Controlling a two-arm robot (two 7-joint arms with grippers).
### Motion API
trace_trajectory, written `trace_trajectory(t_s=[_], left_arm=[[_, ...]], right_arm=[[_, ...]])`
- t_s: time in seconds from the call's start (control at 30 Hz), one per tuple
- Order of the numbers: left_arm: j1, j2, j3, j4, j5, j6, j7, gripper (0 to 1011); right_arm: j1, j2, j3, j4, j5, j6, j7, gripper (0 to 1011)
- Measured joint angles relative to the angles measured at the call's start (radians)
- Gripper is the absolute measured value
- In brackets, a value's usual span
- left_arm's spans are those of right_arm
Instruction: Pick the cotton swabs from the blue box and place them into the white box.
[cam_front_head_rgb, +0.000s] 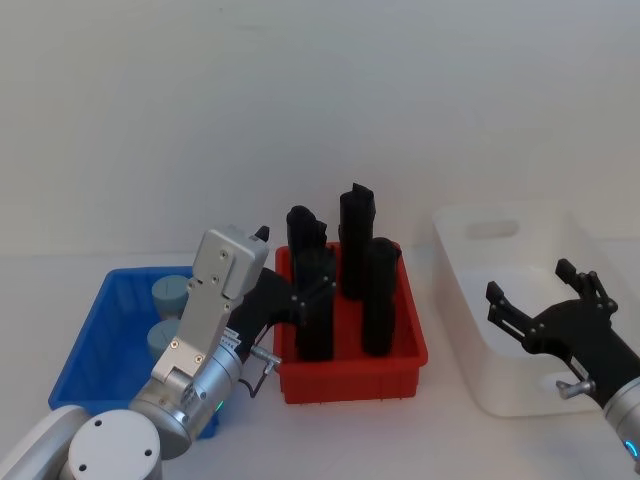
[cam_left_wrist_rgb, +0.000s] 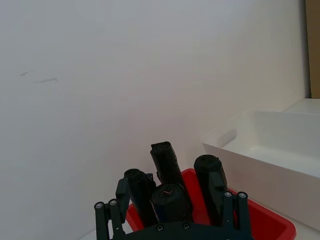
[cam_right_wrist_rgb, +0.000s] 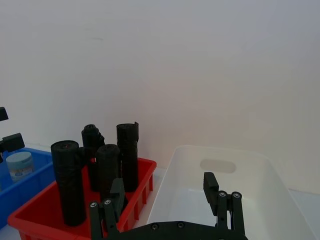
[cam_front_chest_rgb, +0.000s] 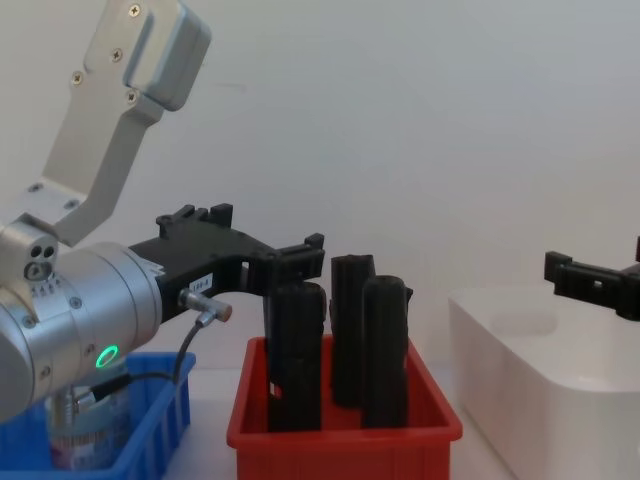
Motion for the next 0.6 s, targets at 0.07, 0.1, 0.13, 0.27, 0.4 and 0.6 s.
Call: trace_trajectory(t_s=[0.07,0.1,0.13,0.27,0.4,0.6], left_arm=[[0.000,0.000,0.000,0.000,0.000,0.000,0.000,1004],[0.000,0.000,0.000,0.000,0.000,0.000,0.000,1004],[0.000,0.000,0.000,0.000,0.000,0.000,0.000,1004],[0.000,0.000,0.000,0.000,0.000,0.000,0.000,1004],[0.000,0.000,0.000,0.000,0.000,0.000,0.000,1004],[0.000,0.000,0.000,0.000,0.000,0.000,0.000,1004]], right_arm=[[0.000,0.000,0.000,0.000,0.000,0.000,0.000,1001],[0.000,0.000,0.000,0.000,0.000,0.000,0.000,1001],[0.000,0.000,0.000,0.000,0.000,0.000,0.000,1001],[0.000,0.000,0.000,0.000,0.000,0.000,0.001,1001],[0.006,-0.003,-0.002,0.003,-0.006,0.005,0.013,1001],[0.028,-0.014,-0.009,0.020,-0.016,0.024,0.058,1001]])
